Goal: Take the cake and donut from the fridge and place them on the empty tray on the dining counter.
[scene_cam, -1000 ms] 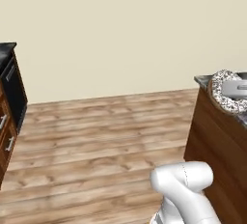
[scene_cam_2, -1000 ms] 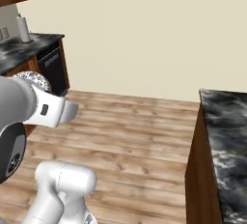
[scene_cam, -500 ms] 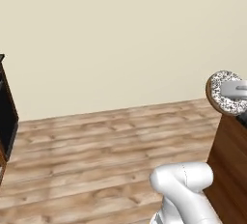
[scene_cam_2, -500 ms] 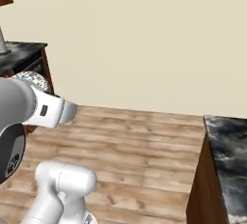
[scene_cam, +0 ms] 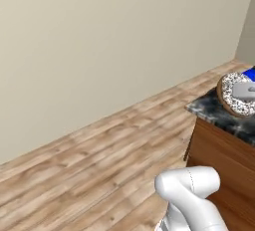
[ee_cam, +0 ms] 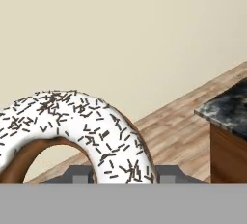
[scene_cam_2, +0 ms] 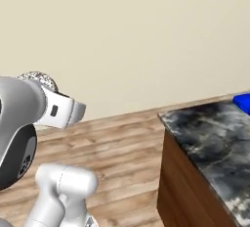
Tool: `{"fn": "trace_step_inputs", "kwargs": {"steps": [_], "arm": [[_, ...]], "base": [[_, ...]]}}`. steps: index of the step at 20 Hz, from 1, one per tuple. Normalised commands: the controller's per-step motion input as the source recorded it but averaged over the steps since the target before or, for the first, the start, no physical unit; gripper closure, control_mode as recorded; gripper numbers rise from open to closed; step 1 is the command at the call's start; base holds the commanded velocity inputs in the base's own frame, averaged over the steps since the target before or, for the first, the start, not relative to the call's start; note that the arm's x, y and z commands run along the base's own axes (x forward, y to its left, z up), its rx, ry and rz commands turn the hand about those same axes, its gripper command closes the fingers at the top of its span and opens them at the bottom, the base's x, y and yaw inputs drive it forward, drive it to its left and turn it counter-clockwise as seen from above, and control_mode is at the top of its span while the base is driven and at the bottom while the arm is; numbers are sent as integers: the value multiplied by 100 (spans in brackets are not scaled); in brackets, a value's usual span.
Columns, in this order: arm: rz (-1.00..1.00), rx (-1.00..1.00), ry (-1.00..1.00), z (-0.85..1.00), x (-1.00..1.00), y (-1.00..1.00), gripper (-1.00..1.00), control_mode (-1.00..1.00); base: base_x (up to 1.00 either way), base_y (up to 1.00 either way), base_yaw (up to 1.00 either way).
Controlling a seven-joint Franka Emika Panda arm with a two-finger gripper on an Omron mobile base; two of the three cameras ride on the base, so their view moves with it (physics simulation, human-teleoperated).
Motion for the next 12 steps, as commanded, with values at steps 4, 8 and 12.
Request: {"fn": "trace_step_inputs", "kwargs": {"steps": [4,8,12], "arm": [[0,0,0,0,0,0,100,100],[0,0,0,0,0,0,100,100],[0,0,0,0,0,0,100,100]], "base": [[100,100,-54],[100,98,-61],[100,97,-62]]}}
